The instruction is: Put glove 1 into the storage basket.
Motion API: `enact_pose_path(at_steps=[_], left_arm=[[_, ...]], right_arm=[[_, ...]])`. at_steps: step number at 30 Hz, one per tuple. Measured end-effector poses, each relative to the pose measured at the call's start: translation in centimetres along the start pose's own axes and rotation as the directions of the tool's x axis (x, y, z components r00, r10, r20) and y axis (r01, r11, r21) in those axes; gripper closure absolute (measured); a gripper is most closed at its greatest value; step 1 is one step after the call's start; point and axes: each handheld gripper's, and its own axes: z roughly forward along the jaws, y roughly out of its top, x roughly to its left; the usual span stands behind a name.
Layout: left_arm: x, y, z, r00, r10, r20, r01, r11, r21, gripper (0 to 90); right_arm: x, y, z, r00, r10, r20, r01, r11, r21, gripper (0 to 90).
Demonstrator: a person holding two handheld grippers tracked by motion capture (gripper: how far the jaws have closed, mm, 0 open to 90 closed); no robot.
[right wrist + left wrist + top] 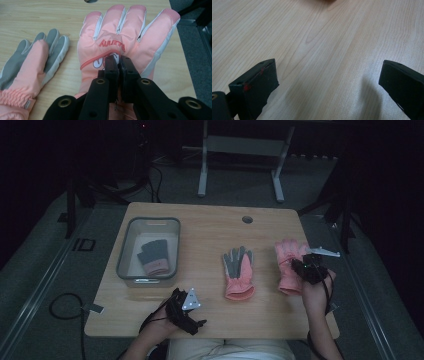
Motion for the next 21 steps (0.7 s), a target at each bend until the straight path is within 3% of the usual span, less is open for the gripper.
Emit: enact_pose_path(at_steps=[7,21], left_arm=[[0.2,-0.1,0.0,0.9999,-0.011,0.003,0.011,0.9999,-0.004,1.8],[0.2,-0.2,0.0,1.0000,0.000,0.001,0.000,1.0000,0.001,1.8]], right_arm=[[0.1,-1.9,0.5,0.9998,0.015,0.015,-0.015,1.000,0.012,85.6],[1.0,-2.4,3.6,0.9995,0.022,0.021,-0.023,0.999,0.042,85.5]])
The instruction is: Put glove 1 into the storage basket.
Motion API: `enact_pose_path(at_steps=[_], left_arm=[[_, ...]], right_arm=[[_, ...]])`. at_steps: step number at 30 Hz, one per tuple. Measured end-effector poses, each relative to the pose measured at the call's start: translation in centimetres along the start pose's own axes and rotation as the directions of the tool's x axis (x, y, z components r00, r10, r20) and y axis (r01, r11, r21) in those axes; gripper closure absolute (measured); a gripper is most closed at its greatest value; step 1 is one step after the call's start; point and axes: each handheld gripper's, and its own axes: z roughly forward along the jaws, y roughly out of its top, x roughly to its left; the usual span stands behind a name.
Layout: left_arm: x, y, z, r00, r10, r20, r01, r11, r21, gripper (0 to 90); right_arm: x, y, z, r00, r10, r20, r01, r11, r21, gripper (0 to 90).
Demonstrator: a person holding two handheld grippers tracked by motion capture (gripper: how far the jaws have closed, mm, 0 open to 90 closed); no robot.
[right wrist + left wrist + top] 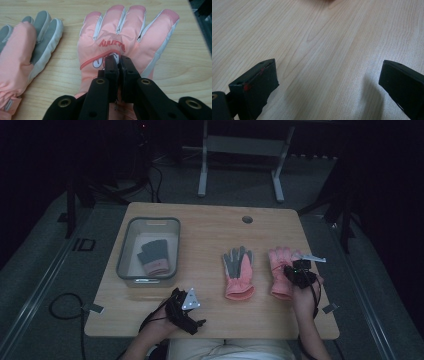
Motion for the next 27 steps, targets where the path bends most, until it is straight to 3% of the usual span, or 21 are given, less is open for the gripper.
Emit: enact_pose_path(at_steps=[8,15,21,22,23,25,27], left_arm=[[0.0,0.0,0.0,1.0000,0.001,0.000,-0.001,1.0000,0.002,1.8],[-0.1,0.0,0.0,0.9999,0.006,-0.009,-0.006,1.0000,-0.003,1.8],[-0.1,0.1,0.0,0.9999,0.006,-0.009,-0.006,1.0000,0.001,1.8],[-0.1,0.1,0.1,1.0000,0.006,-0.008,-0.006,1.0000,0.001,1.8],[-0.1,0.1,0.1,0.9999,0.007,-0.009,-0.007,1.0000,0.001,1.8],[-0.1,0.1,0.1,0.9999,0.007,-0.009,-0.007,1.0000,0.002,1.8],[-0.1,0.1,0.1,0.9999,0.007,-0.010,-0.007,1.0000,0.002,1.8]], right_arm=[[0.3,-1.0,2.3,0.9999,-0.015,-0.001,0.015,0.999,0.032,84.1],[0.2,-1.0,2.5,0.9986,-0.050,-0.015,0.051,0.998,0.038,82.4],[0.0,-0.3,1.6,0.9936,-0.107,-0.036,0.108,0.994,0.030,74.8],[0.0,-0.1,1.3,0.9906,-0.133,-0.034,0.133,0.991,0.019,73.0],[0.0,0.5,0.7,0.9757,-0.216,-0.039,0.216,0.976,0.004,69.1],[-0.1,0.9,0.3,0.9610,-0.265,-0.080,0.265,0.964,-0.005,67.1],[-0.1,1.2,0.3,0.9432,-0.320,-0.091,0.321,0.947,0.004,64.7]])
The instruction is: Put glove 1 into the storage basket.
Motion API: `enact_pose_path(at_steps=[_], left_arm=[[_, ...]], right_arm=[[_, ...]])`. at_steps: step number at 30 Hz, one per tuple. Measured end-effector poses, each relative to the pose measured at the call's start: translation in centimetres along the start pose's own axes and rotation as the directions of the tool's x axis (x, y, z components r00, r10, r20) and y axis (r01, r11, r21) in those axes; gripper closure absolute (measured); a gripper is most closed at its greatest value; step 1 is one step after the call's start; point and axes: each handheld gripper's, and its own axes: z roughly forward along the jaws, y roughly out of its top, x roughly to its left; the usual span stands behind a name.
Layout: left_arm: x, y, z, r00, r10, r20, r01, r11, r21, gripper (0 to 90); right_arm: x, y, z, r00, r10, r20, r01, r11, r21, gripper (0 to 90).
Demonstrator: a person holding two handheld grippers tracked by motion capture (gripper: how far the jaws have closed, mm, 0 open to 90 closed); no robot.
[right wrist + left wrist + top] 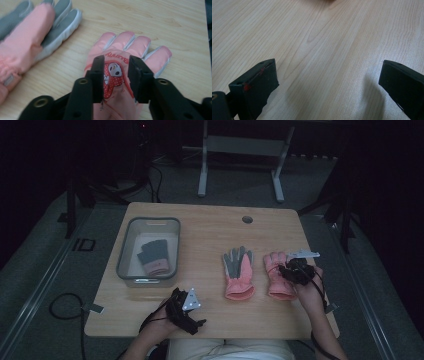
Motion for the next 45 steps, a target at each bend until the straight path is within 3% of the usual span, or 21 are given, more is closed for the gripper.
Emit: enact_pose_path(at_steps=[2,5,8,15,19,24,27,32,36,40,45], left_arm=[[0.0,0.0,0.0,1.0000,0.001,-0.001,-0.001,1.0000,0.000,1.8],[-0.1,0.0,0.0,1.0000,0.002,-0.001,-0.002,1.0000,0.000,1.8],[0.0,0.0,0.0,1.0000,0.000,-0.001,0.000,1.0000,-0.003,1.8],[0.0,0.0,0.0,1.0000,0.000,-0.001,0.000,1.0000,-0.003,1.8],[-0.1,0.0,0.0,1.0000,0.002,-0.002,-0.002,1.0000,0.000,1.8],[0.0,0.0,0.0,1.0000,0.001,-0.002,-0.001,1.0000,0.001,1.8],[0.0,0.0,0.0,1.0000,-0.004,-0.002,0.004,1.0000,-0.004,1.8],[0.0,0.0,0.0,1.0000,-0.004,-0.001,0.004,1.0000,-0.004,1.8],[0.0,0.0,0.0,1.0000,-0.001,-0.002,0.001,1.0000,-0.002,1.8],[0.0,0.1,0.0,1.0000,0.003,-0.003,-0.003,1.0000,0.002,1.8],[0.0,0.0,0.0,1.0000,0.000,-0.005,0.000,1.0000,-0.003,1.8]], right_arm=[[0.1,0.0,0.3,0.9995,-0.029,-0.016,0.029,0.999,0.015,61.7],[0.4,-0.6,1.4,0.9973,-0.074,-0.005,0.074,0.996,0.051,58.5],[0.6,-1.4,2.2,0.9954,-0.096,0.005,0.096,0.994,0.054,59.0],[0.3,-2.1,3.1,0.9988,-0.049,0.008,0.049,0.998,0.031,68.9],[0.4,-2.2,3.4,0.9998,-0.019,0.005,0.019,0.999,0.032,81.6],[0.4,-2.7,3.2,0.9988,0.048,0.011,-0.048,0.999,-0.011,85.0],[0.0,-2.1,2.0,0.9944,0.105,0.009,-0.105,0.994,-0.029,87.0],[-0.3,-0.4,-0.5,0.9915,0.130,0.012,-0.128,0.988,-0.087,87.2],[0.0,1.5,-2.9,0.9920,0.122,0.031,-0.117,0.983,-0.143,87.2],[1.1,3.3,-4.6,0.9909,0.127,0.046,-0.116,0.976,-0.184,87.2],[3.6,5.6,-6.1,0.9922,0.120,0.034,-0.110,0.971,-0.211,87.2]])
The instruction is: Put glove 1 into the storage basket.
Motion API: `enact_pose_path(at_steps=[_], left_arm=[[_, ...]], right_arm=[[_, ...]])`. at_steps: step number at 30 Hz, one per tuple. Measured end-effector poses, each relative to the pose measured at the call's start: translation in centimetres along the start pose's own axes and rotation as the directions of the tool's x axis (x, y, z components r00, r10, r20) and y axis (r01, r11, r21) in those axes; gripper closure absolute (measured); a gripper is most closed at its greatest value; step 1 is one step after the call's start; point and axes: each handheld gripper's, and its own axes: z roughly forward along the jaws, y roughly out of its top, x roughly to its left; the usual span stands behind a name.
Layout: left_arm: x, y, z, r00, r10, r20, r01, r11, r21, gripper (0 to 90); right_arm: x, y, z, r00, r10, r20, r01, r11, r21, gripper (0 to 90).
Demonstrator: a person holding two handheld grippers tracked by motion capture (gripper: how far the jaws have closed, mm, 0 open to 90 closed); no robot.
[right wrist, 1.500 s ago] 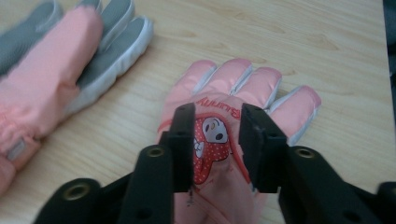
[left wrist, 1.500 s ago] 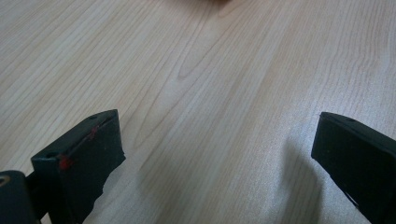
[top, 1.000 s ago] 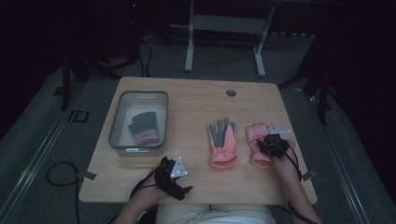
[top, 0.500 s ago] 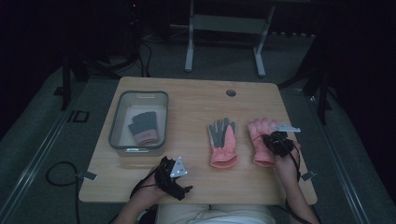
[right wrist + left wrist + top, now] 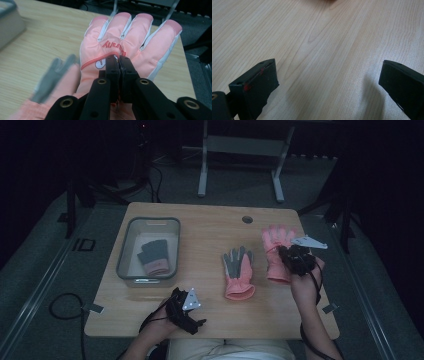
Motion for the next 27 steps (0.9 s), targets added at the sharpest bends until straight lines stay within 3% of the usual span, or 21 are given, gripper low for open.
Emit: enact_pose_path(at_steps=[6,15,23,27], left_arm=[[0.0,0.0,0.0,1.0000,0.001,-0.002,-0.001,1.0000,0.001,1.8],[-0.1,0.0,0.1,1.0000,0.008,-0.002,-0.008,1.0000,0.003,1.8],[0.0,0.1,0.0,0.9999,0.013,0.009,-0.014,0.9999,0.003,1.8],[0.0,0.0,0.1,0.9999,0.011,0.007,-0.011,0.9999,0.001,1.8]], right_arm=[[3.5,1.2,0.4,0.9988,0.015,-0.048,-0.014,1.000,0.025,87.1],[8.4,0.3,2.3,0.9970,0.029,-0.071,-0.025,0.998,0.059,87.1],[10.3,-1.6,5.3,0.9982,0.011,-0.059,-0.003,0.991,0.136,86.9],[10.5,-2.3,6.3,0.9988,0.011,-0.048,-0.003,0.987,0.162,86.8]])
